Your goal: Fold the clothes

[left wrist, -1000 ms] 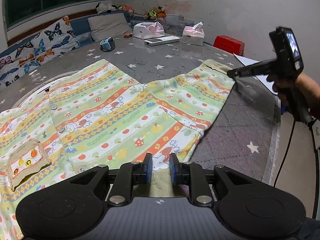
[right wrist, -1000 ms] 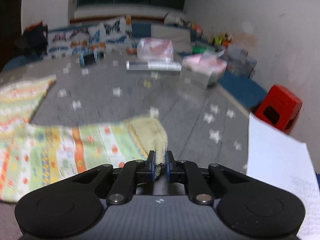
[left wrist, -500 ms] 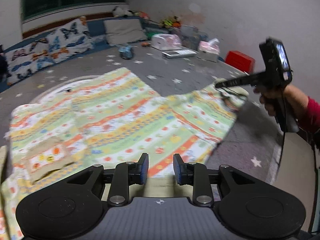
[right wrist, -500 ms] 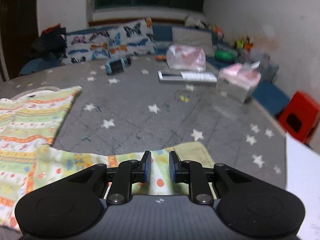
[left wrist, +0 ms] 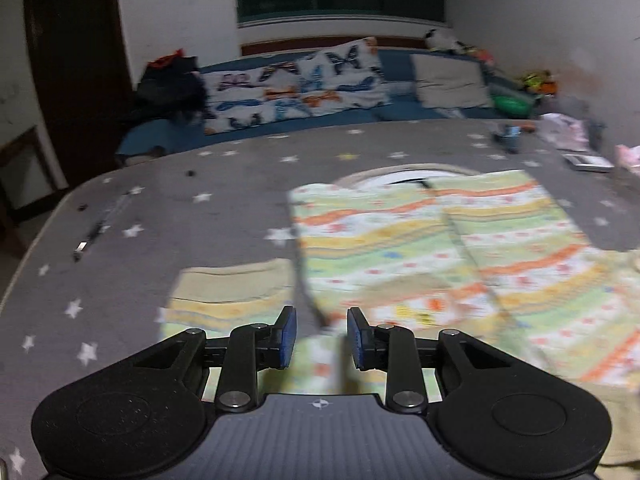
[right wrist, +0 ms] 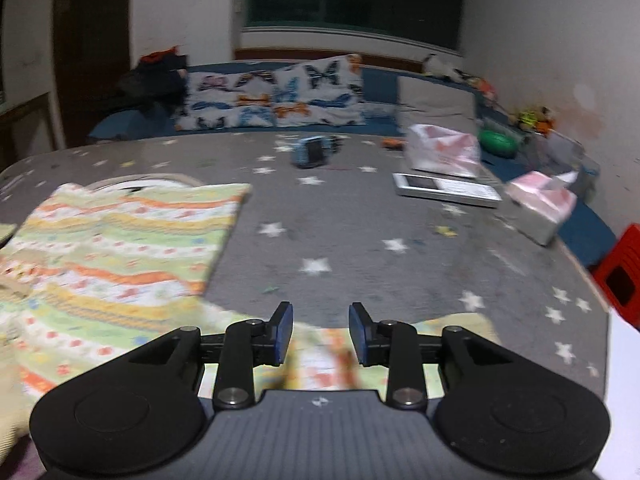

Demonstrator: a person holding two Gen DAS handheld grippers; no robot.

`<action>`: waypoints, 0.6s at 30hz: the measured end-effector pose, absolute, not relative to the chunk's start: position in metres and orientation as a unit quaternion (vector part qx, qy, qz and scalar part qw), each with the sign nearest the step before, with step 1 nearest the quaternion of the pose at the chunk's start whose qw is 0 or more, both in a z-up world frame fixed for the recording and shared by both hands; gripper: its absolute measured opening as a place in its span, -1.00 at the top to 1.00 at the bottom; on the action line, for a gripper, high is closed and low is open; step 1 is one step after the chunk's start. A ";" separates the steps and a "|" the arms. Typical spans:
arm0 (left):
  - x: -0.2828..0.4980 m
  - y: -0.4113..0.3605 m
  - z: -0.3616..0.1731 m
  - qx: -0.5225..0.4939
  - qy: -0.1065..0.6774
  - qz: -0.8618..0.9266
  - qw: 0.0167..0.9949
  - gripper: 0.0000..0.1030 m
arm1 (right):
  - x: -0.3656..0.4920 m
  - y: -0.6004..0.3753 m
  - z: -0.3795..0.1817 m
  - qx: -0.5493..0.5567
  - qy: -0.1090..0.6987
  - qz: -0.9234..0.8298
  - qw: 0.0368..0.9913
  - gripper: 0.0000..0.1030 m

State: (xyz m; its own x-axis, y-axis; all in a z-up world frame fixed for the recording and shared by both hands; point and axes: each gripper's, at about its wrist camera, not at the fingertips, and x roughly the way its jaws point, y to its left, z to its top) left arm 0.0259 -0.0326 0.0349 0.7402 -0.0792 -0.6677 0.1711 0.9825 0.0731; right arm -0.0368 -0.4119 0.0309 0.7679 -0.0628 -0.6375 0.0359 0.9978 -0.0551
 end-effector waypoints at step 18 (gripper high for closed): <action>0.026 0.044 0.041 -0.046 0.324 -0.005 0.945 0.97 | -0.048 -0.364 0.027 -0.040 0.353 0.024 0.935 0.40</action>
State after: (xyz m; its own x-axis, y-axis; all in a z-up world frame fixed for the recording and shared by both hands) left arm 0.0257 0.0441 0.0413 0.7905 -0.0389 -0.6112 -0.0205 0.9957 -0.0899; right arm -0.0476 -0.3642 0.0271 0.7501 0.0167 -0.6611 -0.0727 0.9957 -0.0573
